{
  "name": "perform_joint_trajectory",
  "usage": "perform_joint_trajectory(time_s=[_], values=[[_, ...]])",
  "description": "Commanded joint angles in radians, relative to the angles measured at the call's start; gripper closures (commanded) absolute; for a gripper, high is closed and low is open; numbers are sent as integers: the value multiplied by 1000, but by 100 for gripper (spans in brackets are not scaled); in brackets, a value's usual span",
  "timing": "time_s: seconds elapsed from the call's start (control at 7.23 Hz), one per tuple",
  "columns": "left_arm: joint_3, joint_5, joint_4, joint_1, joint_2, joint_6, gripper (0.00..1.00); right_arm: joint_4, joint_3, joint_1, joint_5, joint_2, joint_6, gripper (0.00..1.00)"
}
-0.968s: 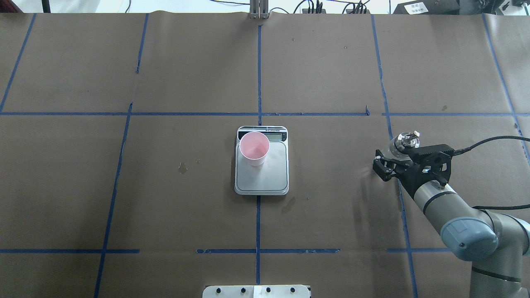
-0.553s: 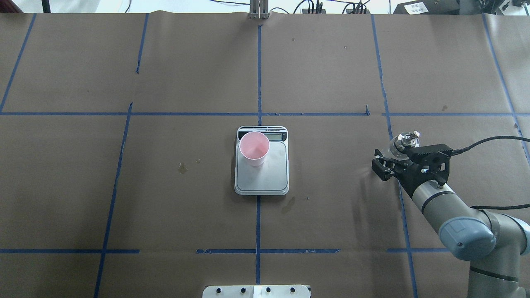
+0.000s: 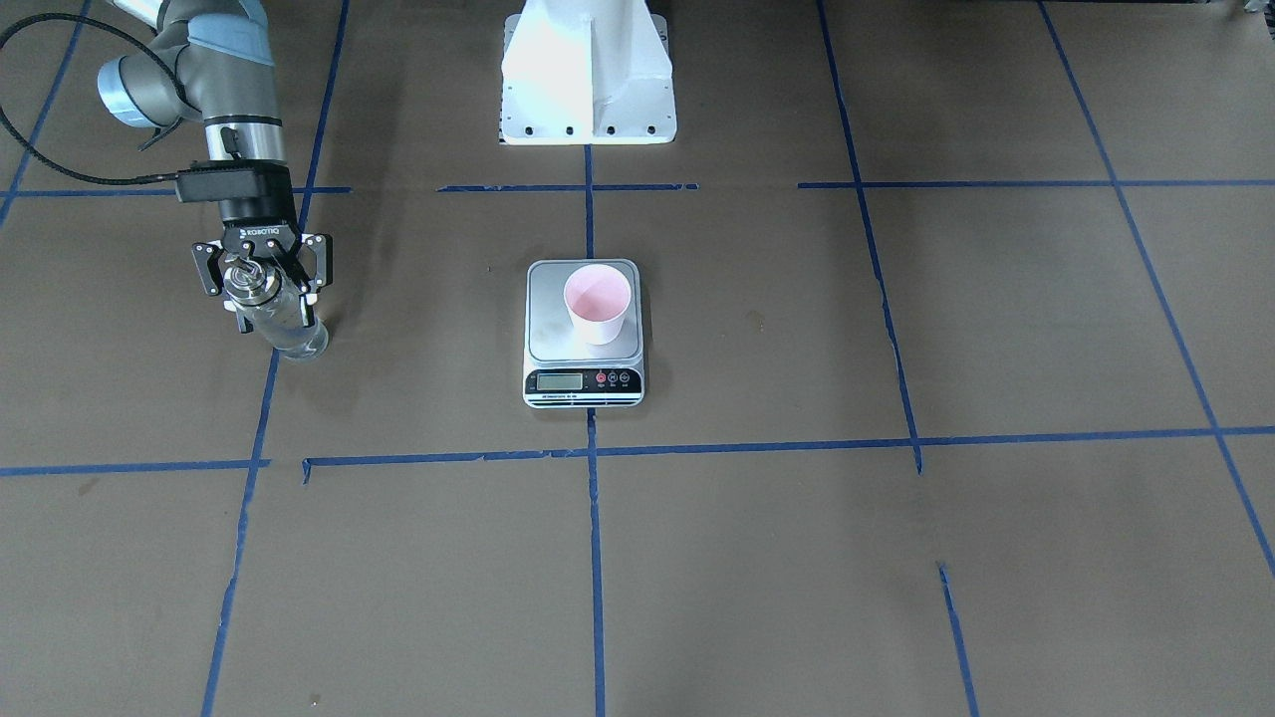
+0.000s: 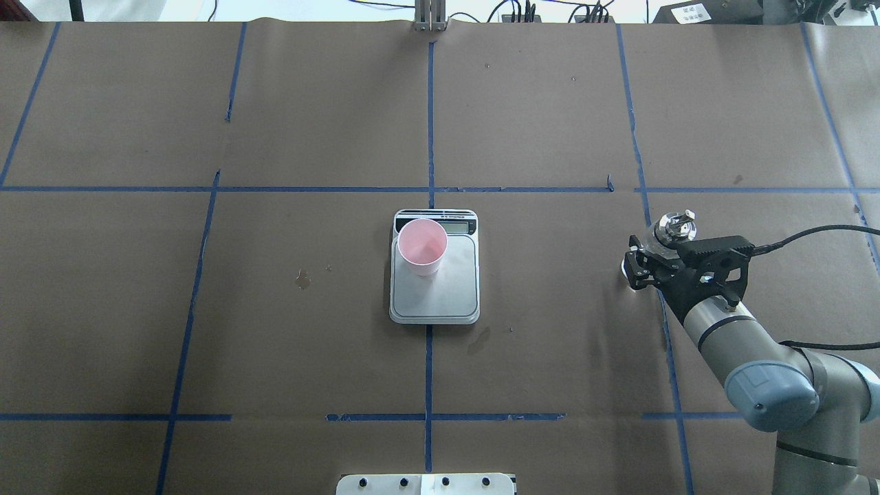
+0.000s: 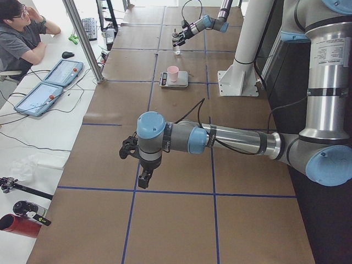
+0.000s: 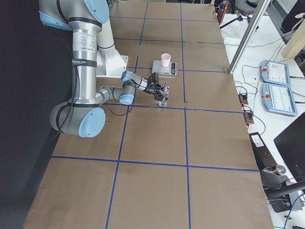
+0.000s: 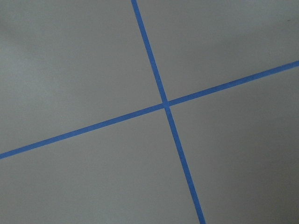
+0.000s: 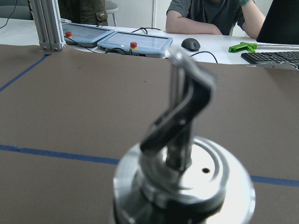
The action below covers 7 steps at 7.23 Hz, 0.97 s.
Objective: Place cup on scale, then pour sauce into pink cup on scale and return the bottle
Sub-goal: 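Lift the bottle with the right gripper and carry it over the cup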
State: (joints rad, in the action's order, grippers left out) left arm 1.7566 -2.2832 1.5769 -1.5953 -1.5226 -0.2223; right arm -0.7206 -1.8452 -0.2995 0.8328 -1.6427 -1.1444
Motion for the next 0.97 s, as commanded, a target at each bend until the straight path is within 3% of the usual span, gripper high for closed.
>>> perform_joint_trajectory(time_s=[0.0,0.42,0.83], values=[[1,-1,0,0,-1,0,0,0,-40,-10,-21,0,17,100],[1,-33,0,0,-1,1,0,-8,-54,-32,-20,7,312,100],[0,-35,0,2,-1,1,0,-8,-63,-52,-12,62,347,100]])
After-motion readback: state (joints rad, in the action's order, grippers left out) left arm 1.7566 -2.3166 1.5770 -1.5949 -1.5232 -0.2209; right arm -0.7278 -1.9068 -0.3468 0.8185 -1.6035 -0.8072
